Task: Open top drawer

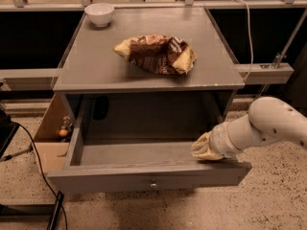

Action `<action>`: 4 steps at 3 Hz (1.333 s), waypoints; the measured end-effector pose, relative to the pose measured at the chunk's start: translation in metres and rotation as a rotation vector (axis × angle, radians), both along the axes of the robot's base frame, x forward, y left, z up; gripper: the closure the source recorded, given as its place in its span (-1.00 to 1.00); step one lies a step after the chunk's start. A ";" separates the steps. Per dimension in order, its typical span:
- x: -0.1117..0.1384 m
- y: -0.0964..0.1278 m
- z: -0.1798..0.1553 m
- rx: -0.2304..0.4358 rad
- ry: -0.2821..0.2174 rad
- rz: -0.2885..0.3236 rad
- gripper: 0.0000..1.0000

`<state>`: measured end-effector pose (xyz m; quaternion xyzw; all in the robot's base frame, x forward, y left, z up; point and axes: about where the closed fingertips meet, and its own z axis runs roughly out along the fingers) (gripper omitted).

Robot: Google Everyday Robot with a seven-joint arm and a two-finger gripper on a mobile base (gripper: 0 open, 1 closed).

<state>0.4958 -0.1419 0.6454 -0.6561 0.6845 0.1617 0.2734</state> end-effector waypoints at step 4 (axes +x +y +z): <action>0.002 0.010 0.007 0.078 -0.031 0.002 1.00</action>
Offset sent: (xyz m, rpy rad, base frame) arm -0.0348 -0.0074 0.0135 0.0114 0.0226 0.0221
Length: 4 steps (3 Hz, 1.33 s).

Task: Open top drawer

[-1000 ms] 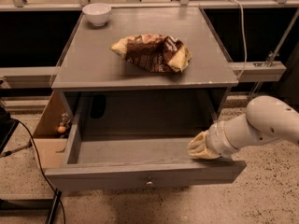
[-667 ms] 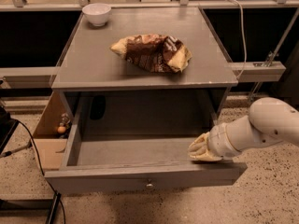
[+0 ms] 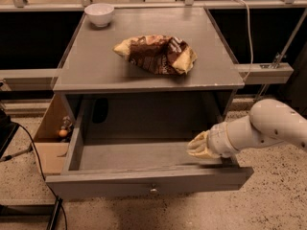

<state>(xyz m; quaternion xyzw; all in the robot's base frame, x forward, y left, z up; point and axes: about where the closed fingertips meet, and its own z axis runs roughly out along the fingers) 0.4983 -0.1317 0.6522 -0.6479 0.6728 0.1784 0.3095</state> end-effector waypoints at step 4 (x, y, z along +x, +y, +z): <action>0.080 0.028 0.001 0.054 -0.064 -0.010 0.05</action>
Offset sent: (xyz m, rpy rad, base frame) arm 0.1205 0.0396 0.0037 0.0692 -0.0923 -0.0164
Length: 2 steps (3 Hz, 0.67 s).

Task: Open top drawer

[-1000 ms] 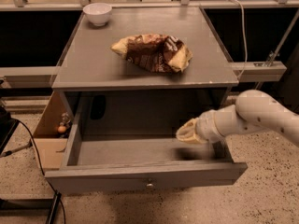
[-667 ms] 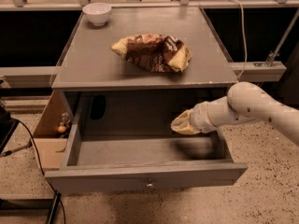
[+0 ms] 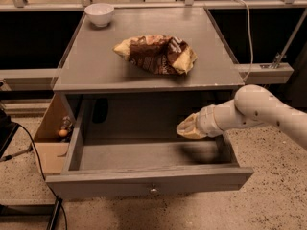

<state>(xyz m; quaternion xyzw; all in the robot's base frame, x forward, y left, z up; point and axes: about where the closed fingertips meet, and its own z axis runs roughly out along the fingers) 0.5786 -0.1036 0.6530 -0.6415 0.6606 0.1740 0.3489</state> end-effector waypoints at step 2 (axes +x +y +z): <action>0.000 0.000 0.000 0.000 0.001 0.001 -1.00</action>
Offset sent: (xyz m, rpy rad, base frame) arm 0.0000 0.0000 0.0000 0.0000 0.0000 0.0001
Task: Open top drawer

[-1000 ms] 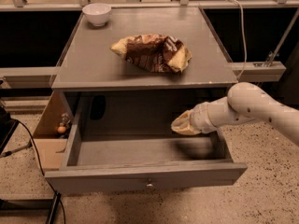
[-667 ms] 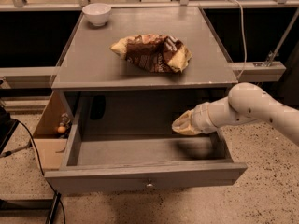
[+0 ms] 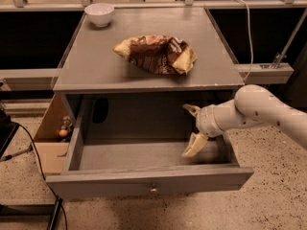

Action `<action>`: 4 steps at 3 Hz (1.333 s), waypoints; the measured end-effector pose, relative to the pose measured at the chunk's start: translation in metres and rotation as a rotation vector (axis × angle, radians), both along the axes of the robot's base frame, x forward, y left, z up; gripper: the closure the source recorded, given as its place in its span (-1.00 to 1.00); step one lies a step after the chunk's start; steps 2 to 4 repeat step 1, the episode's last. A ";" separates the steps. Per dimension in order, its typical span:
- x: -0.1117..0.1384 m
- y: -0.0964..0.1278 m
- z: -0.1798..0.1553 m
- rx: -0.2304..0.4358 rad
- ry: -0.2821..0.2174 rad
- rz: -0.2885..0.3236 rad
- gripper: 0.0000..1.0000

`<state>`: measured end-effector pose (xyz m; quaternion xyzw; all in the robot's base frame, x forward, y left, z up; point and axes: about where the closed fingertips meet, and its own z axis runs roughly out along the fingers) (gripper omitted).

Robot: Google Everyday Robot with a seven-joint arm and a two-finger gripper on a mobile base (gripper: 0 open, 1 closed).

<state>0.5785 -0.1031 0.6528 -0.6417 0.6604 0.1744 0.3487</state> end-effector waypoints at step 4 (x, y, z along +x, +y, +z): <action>0.000 0.000 0.000 0.000 0.000 0.000 -1.00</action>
Offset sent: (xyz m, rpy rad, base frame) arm 0.0000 0.0000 0.0000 0.0000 0.0000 0.0000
